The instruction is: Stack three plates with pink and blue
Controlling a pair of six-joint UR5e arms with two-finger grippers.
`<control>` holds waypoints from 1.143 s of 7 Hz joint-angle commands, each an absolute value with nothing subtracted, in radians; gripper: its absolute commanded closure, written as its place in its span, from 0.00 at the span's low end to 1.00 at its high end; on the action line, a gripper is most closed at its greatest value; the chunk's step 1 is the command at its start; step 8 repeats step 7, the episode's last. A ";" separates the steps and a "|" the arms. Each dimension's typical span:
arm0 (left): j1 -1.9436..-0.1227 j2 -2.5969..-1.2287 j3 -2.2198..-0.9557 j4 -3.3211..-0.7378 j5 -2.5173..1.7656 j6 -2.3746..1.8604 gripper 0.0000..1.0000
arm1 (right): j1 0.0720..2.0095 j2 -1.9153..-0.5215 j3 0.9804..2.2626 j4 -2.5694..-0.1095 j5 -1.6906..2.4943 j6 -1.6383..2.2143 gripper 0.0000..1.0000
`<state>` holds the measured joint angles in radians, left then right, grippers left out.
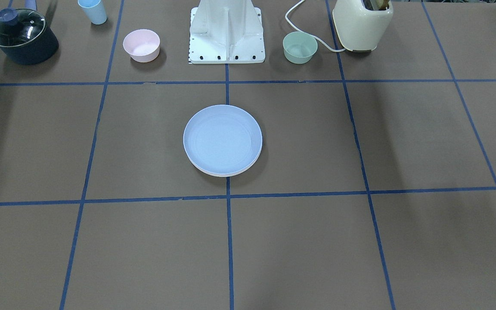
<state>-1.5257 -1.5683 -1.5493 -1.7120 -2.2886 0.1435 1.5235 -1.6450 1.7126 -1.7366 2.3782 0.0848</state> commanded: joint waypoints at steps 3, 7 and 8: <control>-1.529 -1.568 -1.551 -1.712 -2.289 0.146 0.00 | 1.534 -1.657 1.700 -1.736 2.372 0.012 0.00; -1.529 -1.566 -1.548 -1.717 -2.289 0.146 0.00 | 1.542 -1.651 1.701 -1.735 2.373 0.012 0.00; -1.529 -1.566 -1.548 -1.717 -2.289 0.146 0.00 | 1.542 -1.651 1.701 -1.735 2.373 0.012 0.00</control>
